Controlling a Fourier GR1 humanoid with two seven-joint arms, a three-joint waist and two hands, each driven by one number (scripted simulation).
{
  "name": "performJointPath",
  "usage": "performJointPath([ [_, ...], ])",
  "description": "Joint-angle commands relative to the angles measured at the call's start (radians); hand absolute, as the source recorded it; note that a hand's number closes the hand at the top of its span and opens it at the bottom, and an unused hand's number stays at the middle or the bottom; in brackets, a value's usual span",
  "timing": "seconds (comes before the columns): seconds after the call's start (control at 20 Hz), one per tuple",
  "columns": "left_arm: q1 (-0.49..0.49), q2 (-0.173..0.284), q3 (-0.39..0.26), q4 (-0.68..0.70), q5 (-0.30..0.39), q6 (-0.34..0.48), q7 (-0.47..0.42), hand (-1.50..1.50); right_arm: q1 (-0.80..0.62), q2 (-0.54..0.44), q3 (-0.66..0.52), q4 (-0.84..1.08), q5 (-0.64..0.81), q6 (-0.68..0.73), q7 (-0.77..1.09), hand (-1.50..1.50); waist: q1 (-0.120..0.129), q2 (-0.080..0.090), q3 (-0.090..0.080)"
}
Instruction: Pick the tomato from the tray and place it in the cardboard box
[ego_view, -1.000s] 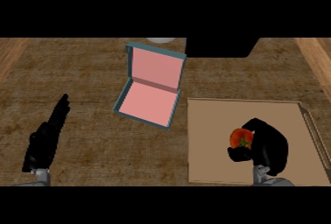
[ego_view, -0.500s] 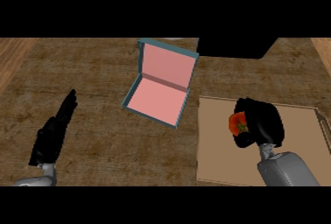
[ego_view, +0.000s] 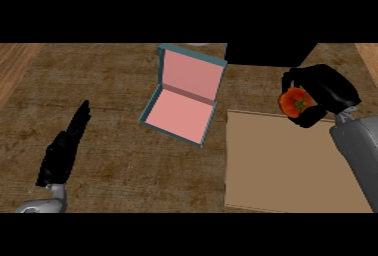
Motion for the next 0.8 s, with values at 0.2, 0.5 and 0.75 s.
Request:
performJointPath([
  [0.2, -0.01, 0.026, 0.034, 0.015, 0.002, 0.0, -0.008, 0.0, -0.211, 0.084, -0.151, 0.169, -0.295, 0.102, -0.324, 1.5, -0.019, -0.007, -0.001],
  [0.5, 0.036, 0.001, 0.02, -0.01, -0.005, 0.01, 0.011, 0.0, -0.365, 0.144, -0.168, 0.263, -0.367, 0.227, -0.361, 1.5, -0.041, -0.016, -0.003],
  [0.75, 0.032, 0.012, 0.052, 0.032, -0.007, 0.01, -0.033, 0.0, -0.431, 0.195, -0.177, 0.241, -0.373, 0.248, -0.279, 1.5, -0.058, -0.019, -0.003],
])
